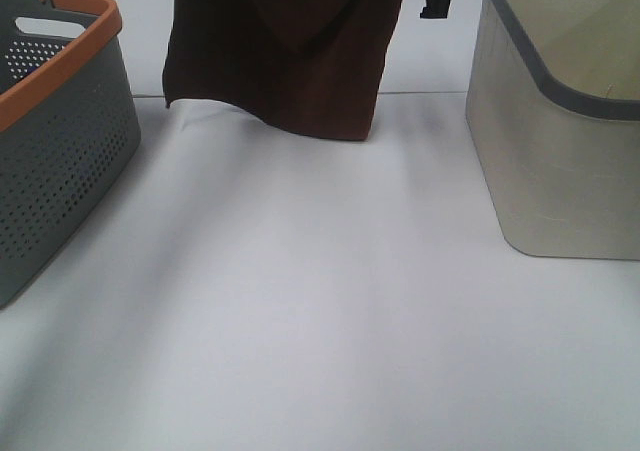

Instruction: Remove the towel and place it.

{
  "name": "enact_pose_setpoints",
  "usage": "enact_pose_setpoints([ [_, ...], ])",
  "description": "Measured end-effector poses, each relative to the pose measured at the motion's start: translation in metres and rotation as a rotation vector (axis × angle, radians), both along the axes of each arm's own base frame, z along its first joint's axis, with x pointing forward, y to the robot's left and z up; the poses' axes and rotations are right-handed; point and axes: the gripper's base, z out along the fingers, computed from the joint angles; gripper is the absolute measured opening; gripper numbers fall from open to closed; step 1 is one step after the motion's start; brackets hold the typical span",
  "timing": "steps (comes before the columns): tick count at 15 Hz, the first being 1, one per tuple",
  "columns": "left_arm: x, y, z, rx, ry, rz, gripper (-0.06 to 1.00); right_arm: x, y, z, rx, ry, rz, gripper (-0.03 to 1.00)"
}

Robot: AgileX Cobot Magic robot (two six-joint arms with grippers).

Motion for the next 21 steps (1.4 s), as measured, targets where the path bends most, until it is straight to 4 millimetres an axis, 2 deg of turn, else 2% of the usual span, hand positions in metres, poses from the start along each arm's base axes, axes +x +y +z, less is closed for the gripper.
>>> enact_pose_setpoints([
  [4, 0.006, -0.003, 0.002, -0.036, -0.149, -0.037, 0.00, 0.013, -0.009, 0.027, 0.086, -0.061, -0.023, 0.00],
  [6, 0.007, 0.000, 0.003, -0.038, -0.162, -0.033, 0.00, 0.013, -0.008, 0.022, 0.154, -0.006, -0.002, 0.00],
  [7, 0.008, 0.001, -0.002, -0.023, -0.124, -0.024, 0.00, 0.011, -0.006, 0.013, 0.175, 0.044, 0.009, 0.00],
  [9, 0.008, 0.001, -0.021, 0.036, 0.032, 0.005, 0.00, 0.002, -0.006, -0.019, 0.174, 0.162, 0.018, 0.00],
  [10, 0.004, -0.003, -0.039, 0.088, 0.179, 0.022, 0.00, -0.010, -0.009, -0.040, 0.157, 0.241, 0.017, 0.00],
  [12, -0.009, -0.013, -0.060, 0.173, 0.401, 0.038, 0.00, -0.036, -0.013, -0.062, 0.138, 0.358, 0.036, 0.00],
  [15, -0.040, -0.011, -0.086, 0.280, 0.822, 0.070, 0.00, -0.074, -0.014, -0.072, 0.151, 0.515, 0.110, 0.00],
  [16, -0.052, -0.008, -0.093, 0.302, 0.973, 0.075, 0.00, -0.079, -0.013, -0.072, 0.169, 0.549, 0.126, 0.00],
  [18, -0.063, -0.007, -0.096, 0.297, 1.117, 0.066, 0.00, -0.097, -0.007, -0.070, 0.253, 0.684, 0.180, 0.00],
  [21, -0.073, -0.015, -0.103, 0.219, 1.213, -0.002, 0.00, -0.117, -0.002, -0.076, 0.314, 0.935, 0.217, 0.00],
])
